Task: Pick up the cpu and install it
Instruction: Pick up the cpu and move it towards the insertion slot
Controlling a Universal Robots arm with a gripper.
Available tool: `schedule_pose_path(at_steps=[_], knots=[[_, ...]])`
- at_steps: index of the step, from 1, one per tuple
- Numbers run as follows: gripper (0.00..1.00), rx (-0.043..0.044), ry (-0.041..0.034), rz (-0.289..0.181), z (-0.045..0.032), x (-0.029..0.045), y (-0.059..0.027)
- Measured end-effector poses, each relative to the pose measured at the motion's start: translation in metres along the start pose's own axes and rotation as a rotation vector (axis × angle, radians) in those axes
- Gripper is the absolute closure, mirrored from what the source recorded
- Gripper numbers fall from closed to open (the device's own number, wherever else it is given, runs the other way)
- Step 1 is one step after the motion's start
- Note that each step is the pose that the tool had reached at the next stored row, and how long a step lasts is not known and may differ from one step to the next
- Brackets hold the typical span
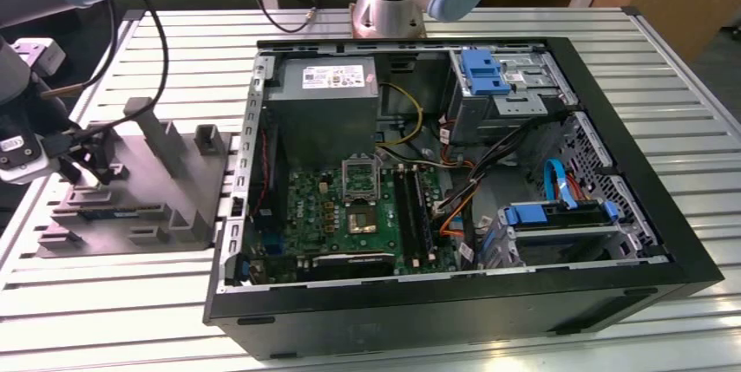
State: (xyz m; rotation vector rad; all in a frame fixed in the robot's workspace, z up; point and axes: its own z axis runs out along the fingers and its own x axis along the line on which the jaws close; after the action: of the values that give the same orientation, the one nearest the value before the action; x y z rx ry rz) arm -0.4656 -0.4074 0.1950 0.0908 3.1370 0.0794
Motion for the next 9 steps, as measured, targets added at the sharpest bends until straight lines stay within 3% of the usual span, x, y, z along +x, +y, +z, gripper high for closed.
schedule_pose_path(at_steps=[9], knots=[[0.53, -0.0002, -0.0003, 0.000, -0.0039, 0.0000, 0.0002]])
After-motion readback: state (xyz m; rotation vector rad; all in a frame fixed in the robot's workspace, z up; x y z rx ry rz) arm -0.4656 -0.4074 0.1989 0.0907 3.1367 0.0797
